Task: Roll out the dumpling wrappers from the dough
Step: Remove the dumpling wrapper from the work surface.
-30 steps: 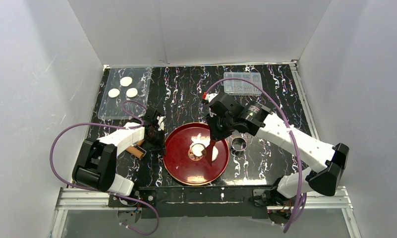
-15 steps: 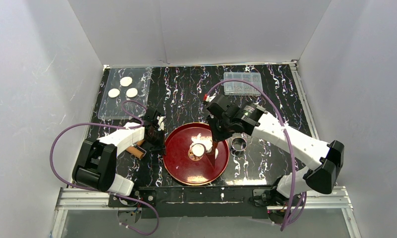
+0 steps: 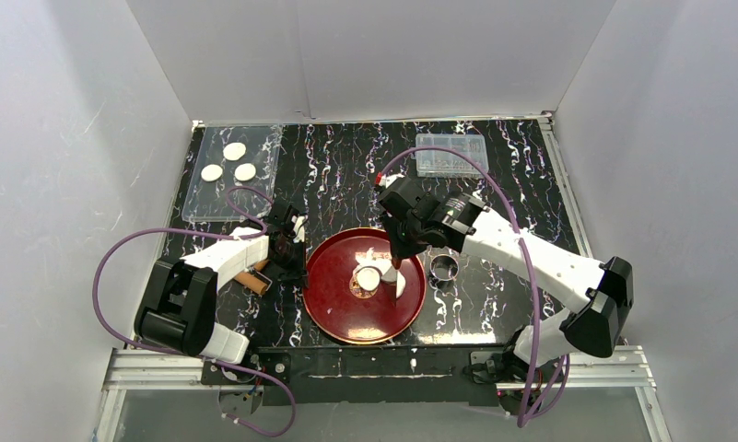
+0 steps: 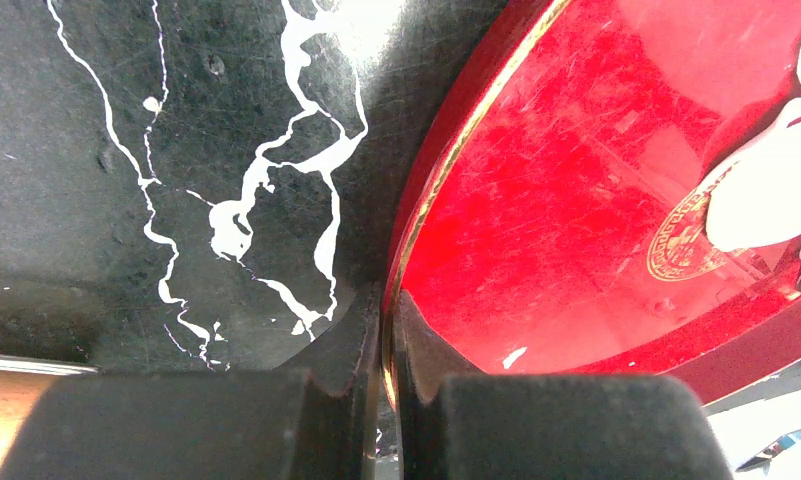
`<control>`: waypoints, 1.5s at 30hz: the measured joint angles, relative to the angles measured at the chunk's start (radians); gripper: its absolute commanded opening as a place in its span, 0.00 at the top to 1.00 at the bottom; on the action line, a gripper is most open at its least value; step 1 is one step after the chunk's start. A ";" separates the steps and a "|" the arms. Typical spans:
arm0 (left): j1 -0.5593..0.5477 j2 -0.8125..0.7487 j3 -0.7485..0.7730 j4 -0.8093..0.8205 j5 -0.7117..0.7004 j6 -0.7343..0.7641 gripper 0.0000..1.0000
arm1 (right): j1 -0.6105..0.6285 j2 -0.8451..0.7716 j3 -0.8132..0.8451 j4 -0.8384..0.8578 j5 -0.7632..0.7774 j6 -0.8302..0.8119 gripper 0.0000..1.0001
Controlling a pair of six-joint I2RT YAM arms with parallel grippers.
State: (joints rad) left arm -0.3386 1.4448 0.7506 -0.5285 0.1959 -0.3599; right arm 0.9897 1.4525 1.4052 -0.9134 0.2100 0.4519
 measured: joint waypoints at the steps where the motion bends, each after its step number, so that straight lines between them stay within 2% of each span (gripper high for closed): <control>1: 0.000 0.000 0.000 0.000 0.000 0.000 1.00 | 0.000 0.000 -0.002 0.005 0.005 0.000 0.99; 22: 0.002 0.000 -0.003 0.035 0.016 0.000 1.00 | 0.011 0.010 -0.029 0.106 0.109 -0.079 0.99; 39: 0.002 -0.002 -0.005 0.058 0.028 -0.003 1.00 | 0.008 0.013 -0.041 0.140 0.132 -0.166 0.99; 45: 0.002 -0.002 -0.005 0.068 0.029 -0.006 1.00 | -0.035 0.008 -0.049 0.157 0.118 -0.171 0.99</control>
State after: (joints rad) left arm -0.3363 1.4433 0.7456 -0.4603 0.2253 -0.3660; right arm 0.9543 1.4605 1.3563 -0.7563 0.3283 0.2810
